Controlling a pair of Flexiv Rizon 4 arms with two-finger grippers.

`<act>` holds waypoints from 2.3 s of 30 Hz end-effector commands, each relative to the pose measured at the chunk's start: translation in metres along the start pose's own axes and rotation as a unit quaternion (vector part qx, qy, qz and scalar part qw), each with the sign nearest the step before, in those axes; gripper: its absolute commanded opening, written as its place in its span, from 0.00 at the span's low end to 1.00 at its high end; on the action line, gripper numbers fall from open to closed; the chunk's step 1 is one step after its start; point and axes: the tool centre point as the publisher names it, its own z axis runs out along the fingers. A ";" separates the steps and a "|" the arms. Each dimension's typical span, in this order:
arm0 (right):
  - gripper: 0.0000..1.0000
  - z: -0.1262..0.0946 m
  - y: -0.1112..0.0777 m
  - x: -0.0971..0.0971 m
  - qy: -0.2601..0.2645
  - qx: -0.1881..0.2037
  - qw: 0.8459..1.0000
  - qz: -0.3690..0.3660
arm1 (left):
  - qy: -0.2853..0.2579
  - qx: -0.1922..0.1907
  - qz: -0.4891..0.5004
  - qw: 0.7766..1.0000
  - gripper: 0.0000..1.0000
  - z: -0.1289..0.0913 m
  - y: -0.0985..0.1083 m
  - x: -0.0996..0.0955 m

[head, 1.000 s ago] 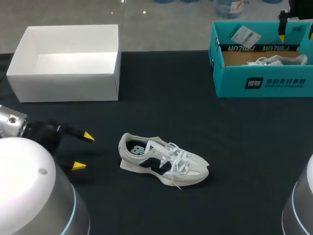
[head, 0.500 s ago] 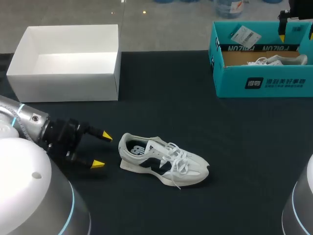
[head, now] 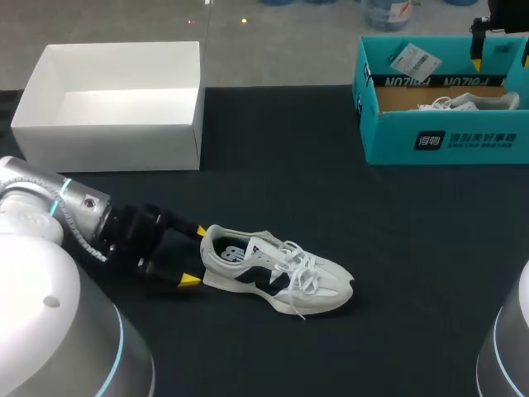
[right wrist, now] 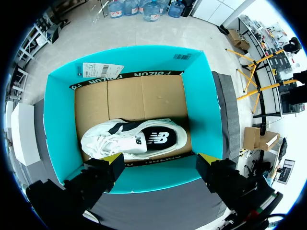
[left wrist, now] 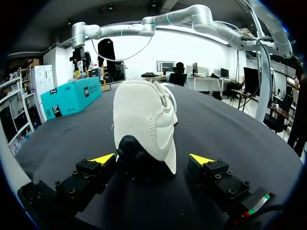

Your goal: Take the shoe out of the shoebox, open the shoe tongue, remove and reinsert the insole, then place the shoe into the shoebox

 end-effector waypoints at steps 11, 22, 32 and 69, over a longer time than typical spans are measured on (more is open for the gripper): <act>1.00 0.000 -0.001 0.000 0.000 -0.001 1.000 0.000 | 0.008 -0.004 0.001 1.000 1.00 0.009 -0.003 0.009; 1.00 0.000 -0.001 0.000 0.000 -0.001 1.000 0.000 | 0.004 0.000 -0.013 1.000 1.00 0.007 0.002 0.026; 1.00 0.000 -0.001 0.000 0.000 -0.001 1.000 0.000 | 0.005 0.005 -0.009 1.000 1.00 0.008 -0.005 0.039; 1.00 0.000 -0.001 0.000 0.000 -0.001 1.000 0.000 | -0.022 -0.008 -0.018 1.000 0.22 0.038 -0.006 0.034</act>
